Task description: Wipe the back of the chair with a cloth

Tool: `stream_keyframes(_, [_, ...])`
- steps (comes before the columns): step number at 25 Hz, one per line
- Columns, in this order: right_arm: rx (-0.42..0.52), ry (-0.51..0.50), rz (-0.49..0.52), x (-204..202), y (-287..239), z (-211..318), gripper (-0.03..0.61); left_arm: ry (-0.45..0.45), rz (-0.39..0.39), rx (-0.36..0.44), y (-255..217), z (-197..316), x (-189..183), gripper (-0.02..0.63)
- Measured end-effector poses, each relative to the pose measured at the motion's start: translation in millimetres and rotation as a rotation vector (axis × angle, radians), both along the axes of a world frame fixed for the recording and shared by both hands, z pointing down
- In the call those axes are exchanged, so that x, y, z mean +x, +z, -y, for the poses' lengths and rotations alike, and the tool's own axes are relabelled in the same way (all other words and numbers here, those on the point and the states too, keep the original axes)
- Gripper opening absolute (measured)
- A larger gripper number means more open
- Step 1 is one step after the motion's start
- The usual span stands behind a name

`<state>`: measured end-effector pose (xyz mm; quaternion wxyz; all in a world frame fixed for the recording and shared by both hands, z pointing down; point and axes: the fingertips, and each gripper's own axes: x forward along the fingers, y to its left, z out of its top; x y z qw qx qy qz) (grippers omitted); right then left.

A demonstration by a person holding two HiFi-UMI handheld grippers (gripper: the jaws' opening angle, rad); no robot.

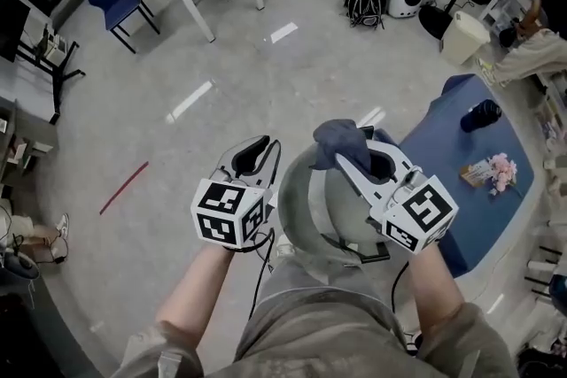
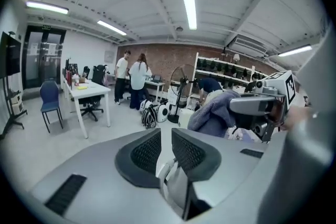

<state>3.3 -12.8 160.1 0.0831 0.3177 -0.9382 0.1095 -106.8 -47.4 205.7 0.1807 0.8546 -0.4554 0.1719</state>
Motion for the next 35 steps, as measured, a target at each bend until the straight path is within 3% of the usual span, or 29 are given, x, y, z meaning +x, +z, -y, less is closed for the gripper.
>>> stream_keyframes(6, [0.173,0.090,0.031,12.5,-82.1,6.7,0.074,0.011,-0.033,0.174,-76.4,11.8,3.2,0.060])
stream_keyframes(12, [0.306,0.184,0.090,33.3,-144.2,-6.4,0.074,0.014,-0.018,0.354,-142.0,7.8,3.2,0.049])
stream_keyframes(17, [0.387,0.255,0.127,54.5,-183.9,-29.6,0.075,0.014,-0.092,0.399,-176.9,-6.4,4.1,0.040])
stream_keyframes(23, [0.418,0.301,0.110,74.8,-193.9,-55.5,0.075,0.048,-0.044,0.483,-195.6,-28.8,9.3,0.038])
stream_keyframes(35, [0.371,0.311,0.057,81.9,-163.8,-91.3,0.075,0.111,-0.028,0.471,-175.7,-65.8,33.7,0.038])
